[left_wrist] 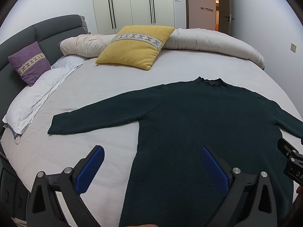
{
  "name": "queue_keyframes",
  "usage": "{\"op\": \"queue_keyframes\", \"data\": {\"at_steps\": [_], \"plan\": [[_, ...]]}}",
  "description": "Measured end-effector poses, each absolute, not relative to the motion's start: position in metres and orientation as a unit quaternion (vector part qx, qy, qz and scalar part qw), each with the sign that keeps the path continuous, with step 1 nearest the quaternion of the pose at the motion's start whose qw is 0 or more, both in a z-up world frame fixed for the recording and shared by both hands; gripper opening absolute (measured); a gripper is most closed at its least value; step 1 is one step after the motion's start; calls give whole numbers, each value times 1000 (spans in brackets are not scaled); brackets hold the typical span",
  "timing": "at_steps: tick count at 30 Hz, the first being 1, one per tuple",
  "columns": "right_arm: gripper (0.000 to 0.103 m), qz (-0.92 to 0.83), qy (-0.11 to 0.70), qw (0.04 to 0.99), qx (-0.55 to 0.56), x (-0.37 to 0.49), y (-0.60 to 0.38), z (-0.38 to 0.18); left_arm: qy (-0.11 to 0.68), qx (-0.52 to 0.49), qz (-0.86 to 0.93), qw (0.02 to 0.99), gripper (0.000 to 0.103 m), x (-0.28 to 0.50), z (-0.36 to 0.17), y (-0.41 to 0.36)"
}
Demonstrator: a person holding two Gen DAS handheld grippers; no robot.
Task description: Fold small clothes
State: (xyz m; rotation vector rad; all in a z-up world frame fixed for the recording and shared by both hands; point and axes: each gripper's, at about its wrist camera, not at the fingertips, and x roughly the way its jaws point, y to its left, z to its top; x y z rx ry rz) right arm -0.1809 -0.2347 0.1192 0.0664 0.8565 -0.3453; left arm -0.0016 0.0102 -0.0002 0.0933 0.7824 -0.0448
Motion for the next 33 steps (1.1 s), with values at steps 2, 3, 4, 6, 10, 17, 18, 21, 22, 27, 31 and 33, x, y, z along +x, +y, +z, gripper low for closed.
{"op": "queue_keyframes", "data": {"at_steps": [2,3,4,6,10,17,18,21,22,27,31,33], "plan": [[103,-166,414,895,32,-181,-234,119,381,44,-22,923,103,-4,-2,14],[103,-166,413,895,32,-181,-233,118,381,44,-21,923,103,-4,-2,14],[103,-165,413,895,32,-181,-233,117,382,44,-22,923,103,-4,-2,14],[103,-165,414,895,33,-181,-233,117,382,44,-22,923,103,-4,-2,14],[103,-164,415,894,33,-181,-233,116,382,44,-22,923,103,-4,-2,14],[103,-164,415,894,34,-180,-232,113,382,45,-22,923,103,-4,-2,13],[103,-163,415,894,34,-180,-232,113,382,45,-22,923,103,-4,-2,13],[103,-163,415,894,33,-180,-232,114,382,44,-21,923,103,-4,-2,13],[103,-164,415,894,33,-180,-232,114,383,44,-21,923,103,-4,-2,13],[103,-163,415,894,34,-180,-231,113,382,44,-21,923,103,-4,-2,13],[103,-163,416,894,34,-181,-231,113,383,45,-21,923,103,-4,-3,13],[103,-162,416,894,35,-181,-231,113,383,44,-21,923,103,-4,-2,13]]}}
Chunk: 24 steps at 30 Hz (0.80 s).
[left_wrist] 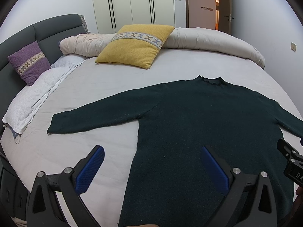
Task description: Fold small clothes
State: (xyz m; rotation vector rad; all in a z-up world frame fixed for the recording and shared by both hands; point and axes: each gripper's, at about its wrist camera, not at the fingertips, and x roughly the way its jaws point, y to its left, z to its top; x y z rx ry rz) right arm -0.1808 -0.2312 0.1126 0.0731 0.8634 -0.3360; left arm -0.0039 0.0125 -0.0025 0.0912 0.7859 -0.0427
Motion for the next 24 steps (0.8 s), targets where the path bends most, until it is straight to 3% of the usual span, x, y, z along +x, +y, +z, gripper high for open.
{"op": "queue_keyframes", "data": {"at_steps": [24], "plan": [[103,-162,421,892,36,-182,-228,108,385,44,-21,922,103,-6,-5,15]]}}
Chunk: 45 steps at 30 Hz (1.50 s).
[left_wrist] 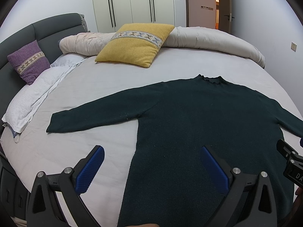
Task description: Fold small clothes
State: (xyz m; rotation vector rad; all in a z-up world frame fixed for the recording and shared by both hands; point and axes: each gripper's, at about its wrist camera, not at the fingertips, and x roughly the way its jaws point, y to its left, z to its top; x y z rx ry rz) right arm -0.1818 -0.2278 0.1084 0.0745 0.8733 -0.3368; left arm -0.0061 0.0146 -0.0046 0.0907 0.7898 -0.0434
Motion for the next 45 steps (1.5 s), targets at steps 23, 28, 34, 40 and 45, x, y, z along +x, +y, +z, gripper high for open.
{"op": "queue_keyframes", "data": {"at_steps": [23,28,34,40,45], "plan": [[103,-204,377,858,283,-219,-469,91,442,-19,-81,893,103,22,-31,-1],[85,-280,327,794,430,-276,-605,56,462,-73,-128,875,103,42,-42,-15],[63,-324,271,743,518,-322,-694,27,462,-70,-159,869,103,58,-49,-47],[50,-312,228,734,559,-307,-739,14,492,-57,-162,853,103,74,-55,-67],[8,-321,245,731,551,-292,-767,7,496,-100,-177,844,103,87,-59,-61]]}}
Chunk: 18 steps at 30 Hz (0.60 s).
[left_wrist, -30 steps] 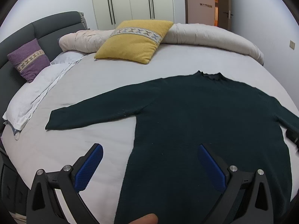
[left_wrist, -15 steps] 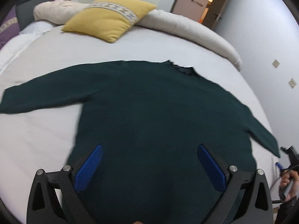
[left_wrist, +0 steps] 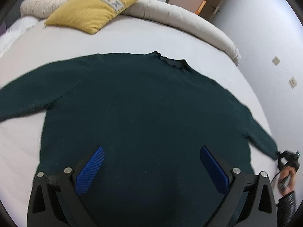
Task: Fold small clothes
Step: 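Grasp the sweater sleeve cuff with the right gripper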
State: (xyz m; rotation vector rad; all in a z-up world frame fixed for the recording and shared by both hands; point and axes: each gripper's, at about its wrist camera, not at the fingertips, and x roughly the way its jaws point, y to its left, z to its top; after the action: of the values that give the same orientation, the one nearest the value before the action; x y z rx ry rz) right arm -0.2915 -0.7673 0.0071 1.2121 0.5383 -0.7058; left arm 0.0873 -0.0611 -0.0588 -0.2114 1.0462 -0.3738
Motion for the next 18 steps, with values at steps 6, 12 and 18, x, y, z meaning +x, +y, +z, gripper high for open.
{"op": "queue_keyframes", "data": {"at_steps": [6,12,18], "plan": [[7,-266,280,819,424,-225,-722,64,497,-158,-208,827,91,109,-64,-56],[7,-110,356,883,286,-90,-579,87,493,-207,-233,812,88,117,-64,-42],[15,-14,420,874,242,-18,-457,39,503,-223,-247,797,88,126,-72,-37]]}}
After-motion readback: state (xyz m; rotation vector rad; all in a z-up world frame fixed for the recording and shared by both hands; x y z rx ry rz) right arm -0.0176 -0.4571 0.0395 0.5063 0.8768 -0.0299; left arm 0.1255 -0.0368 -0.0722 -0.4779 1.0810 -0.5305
